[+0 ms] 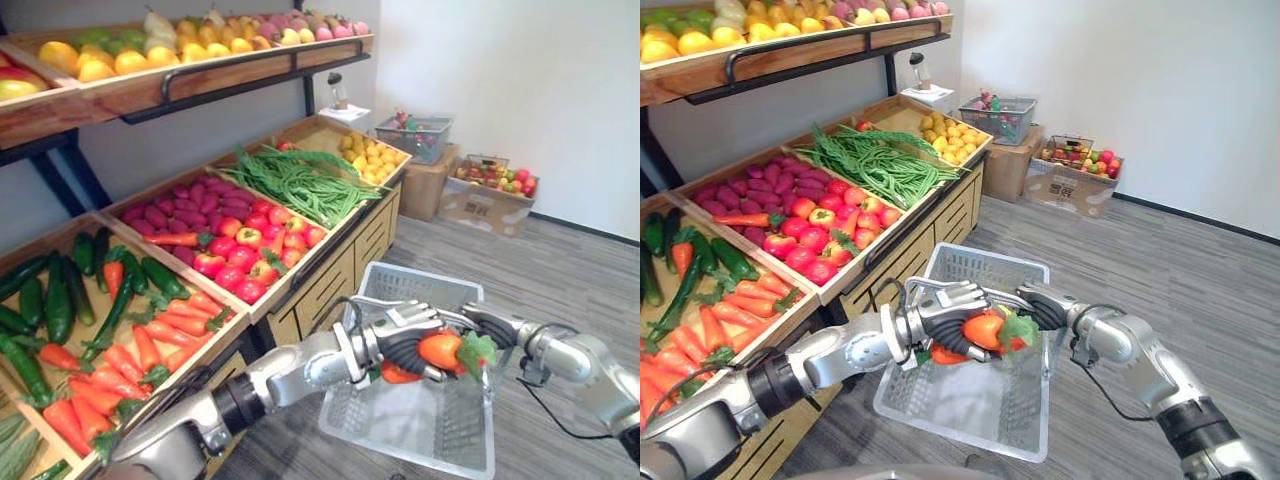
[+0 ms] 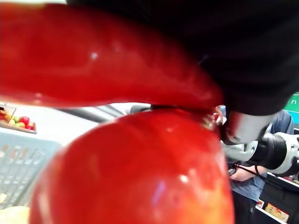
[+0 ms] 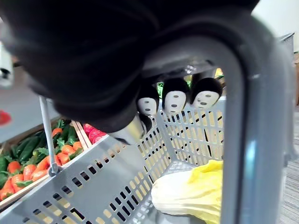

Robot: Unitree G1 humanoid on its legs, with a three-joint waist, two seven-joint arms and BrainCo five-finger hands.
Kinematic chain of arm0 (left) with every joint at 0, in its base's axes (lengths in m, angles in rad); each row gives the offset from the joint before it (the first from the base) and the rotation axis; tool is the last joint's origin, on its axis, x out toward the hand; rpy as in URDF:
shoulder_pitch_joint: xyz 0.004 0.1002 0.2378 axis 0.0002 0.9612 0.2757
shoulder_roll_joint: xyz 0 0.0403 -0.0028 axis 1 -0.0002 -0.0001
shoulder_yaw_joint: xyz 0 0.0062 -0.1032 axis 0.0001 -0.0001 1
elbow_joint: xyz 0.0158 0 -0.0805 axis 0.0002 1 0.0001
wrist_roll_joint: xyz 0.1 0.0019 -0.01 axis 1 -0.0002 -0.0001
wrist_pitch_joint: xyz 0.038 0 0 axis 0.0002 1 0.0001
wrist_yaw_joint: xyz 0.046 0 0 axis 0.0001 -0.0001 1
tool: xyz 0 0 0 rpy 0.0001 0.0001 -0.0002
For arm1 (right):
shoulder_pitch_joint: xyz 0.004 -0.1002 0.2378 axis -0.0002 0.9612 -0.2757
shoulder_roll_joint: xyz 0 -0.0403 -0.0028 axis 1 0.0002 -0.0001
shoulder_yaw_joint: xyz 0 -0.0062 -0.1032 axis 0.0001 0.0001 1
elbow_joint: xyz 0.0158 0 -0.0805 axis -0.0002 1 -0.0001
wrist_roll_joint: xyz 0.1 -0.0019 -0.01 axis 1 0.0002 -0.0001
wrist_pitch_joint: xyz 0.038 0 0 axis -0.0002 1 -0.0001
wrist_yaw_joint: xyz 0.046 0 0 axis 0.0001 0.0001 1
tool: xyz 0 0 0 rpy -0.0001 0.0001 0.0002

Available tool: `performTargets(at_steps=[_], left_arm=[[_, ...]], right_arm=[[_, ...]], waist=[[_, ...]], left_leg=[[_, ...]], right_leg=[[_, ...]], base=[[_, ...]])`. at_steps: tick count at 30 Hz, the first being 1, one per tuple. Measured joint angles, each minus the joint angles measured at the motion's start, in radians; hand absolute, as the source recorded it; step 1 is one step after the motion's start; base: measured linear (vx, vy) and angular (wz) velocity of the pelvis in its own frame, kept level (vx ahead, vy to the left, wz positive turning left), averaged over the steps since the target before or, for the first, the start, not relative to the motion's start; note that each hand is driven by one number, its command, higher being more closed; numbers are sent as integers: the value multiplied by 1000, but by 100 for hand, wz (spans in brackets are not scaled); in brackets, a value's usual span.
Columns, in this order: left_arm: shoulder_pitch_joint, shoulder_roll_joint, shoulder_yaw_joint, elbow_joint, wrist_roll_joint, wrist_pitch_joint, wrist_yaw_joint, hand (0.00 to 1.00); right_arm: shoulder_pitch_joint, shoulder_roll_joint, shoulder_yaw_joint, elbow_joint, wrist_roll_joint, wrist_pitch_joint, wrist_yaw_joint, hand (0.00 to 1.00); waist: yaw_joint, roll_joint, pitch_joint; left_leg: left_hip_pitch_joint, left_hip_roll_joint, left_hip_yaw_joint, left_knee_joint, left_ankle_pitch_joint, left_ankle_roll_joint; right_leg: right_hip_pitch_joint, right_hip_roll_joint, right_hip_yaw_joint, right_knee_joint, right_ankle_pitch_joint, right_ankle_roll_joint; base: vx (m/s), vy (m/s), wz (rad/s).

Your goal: Pick vegetable in the basket

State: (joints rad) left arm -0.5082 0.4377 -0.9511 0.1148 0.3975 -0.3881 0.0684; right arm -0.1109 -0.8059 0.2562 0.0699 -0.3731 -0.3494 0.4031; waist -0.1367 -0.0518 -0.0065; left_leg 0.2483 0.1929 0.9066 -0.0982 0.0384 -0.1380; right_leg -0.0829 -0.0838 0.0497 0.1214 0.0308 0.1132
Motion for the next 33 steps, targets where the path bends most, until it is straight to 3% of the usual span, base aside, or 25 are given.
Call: performTargets(at_steps=[5,11,14,20,33], left_arm=[[2,-72,-26,68,0,27,-3,100],[3,-163,-36,161,19,28,-2,100],[3,-203,-39,260,22,57,-2,100],[4,-217,-32,360,86,107,-5,100],[28,-277,5,497,237,116,16,100]], right_arm=[[-28,14,35,-19,0,11,13,100],[-67,20,64,-17,0,46,28,100],[-91,20,72,-17,0,43,34,100],[-107,22,72,-17,3,25,42,100],[-150,44,80,1,17,-4,65,100]], waist=[[-11,-1,3],[-28,-2,4],[-46,-1,5],[-55,1,8],[-81,13,27]], left_leg=[[8,0,16,0,-4,-5],[22,1,40,0,-12,-20],[28,2,44,0,-14,-22],[36,2,53,0,-21,-30],[52,-4,75,0,-31,-39]], right_leg=[[-6,5,13,5,-9,7],[-17,11,28,21,-26,-6],[-16,15,35,22,-26,-7],[-16,18,41,24,-26,-6],[-33,20,59,72,-58,-4]], base=[[5,33,-10],[23,43,-10],[33,55,-11],[6,55,-4],[-24,45,-4]])
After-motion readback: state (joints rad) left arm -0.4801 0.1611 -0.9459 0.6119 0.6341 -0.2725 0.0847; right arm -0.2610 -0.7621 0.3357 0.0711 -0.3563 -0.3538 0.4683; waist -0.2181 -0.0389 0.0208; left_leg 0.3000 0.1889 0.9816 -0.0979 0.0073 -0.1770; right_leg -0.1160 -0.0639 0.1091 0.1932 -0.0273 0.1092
